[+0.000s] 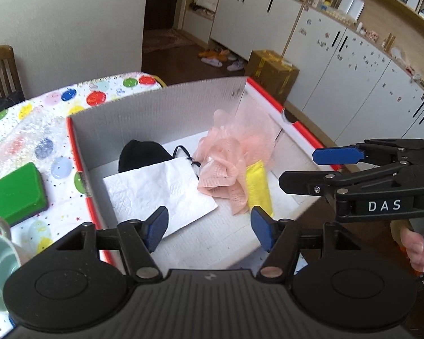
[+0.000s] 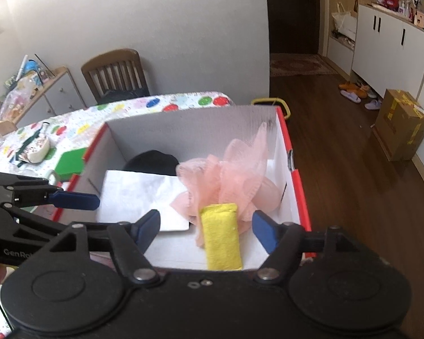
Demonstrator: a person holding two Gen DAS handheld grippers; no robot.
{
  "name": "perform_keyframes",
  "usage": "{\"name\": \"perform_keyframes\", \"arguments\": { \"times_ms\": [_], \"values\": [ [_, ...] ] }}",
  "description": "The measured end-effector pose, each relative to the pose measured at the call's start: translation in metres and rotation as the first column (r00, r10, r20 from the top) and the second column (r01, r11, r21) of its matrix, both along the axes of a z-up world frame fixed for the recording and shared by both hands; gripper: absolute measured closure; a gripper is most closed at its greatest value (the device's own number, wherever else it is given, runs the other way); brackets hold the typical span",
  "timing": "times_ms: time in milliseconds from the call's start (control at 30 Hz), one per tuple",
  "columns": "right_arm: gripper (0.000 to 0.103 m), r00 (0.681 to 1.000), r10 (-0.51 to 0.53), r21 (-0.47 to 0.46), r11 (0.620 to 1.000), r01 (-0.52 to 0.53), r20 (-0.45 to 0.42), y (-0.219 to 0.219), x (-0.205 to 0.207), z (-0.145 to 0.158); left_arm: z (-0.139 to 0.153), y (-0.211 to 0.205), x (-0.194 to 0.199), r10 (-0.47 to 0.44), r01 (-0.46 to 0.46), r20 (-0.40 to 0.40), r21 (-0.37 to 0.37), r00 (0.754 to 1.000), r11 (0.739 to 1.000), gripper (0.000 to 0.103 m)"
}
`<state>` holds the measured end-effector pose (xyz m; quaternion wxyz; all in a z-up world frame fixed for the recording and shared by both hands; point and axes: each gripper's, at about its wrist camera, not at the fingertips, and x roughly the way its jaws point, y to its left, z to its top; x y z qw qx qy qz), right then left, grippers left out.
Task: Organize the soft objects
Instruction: 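Move both tools back toward the bottle and cloth on the table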
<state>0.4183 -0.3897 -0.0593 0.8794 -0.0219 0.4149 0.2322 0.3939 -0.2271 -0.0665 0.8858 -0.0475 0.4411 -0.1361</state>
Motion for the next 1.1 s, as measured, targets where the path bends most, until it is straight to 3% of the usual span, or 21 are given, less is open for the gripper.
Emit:
{"name": "perform_keyframes", "arguments": {
  "times_ms": [233,600,833,1100],
  "values": [
    [0.022,0.999,0.028,0.035,0.999,-0.03,0.046,0.005,-0.025,0.024,0.023,0.015,-0.037,0.034,-0.033,0.079,-0.011,0.996,0.999,0.035],
    [0.01,0.985,0.089,0.074,0.992,-0.101,0.148,0.039,-0.069,0.058,0.06,0.059,-0.096,0.139,-0.132,0.195,-0.05,0.971,0.99,0.014],
    [0.008,0.979,0.134,0.099,0.984,-0.15,0.152,0.079,-0.086,0.069,0.068,0.101,-0.13,0.193,-0.197,0.225,-0.006,0.955,0.98,0.003],
    [0.007,0.971,0.189,0.095,0.974,-0.203,0.143,0.139,-0.102,0.073,0.066,0.155,-0.174,0.268,-0.281,0.283,0.005,0.921,0.96,0.002]
  ]
}}
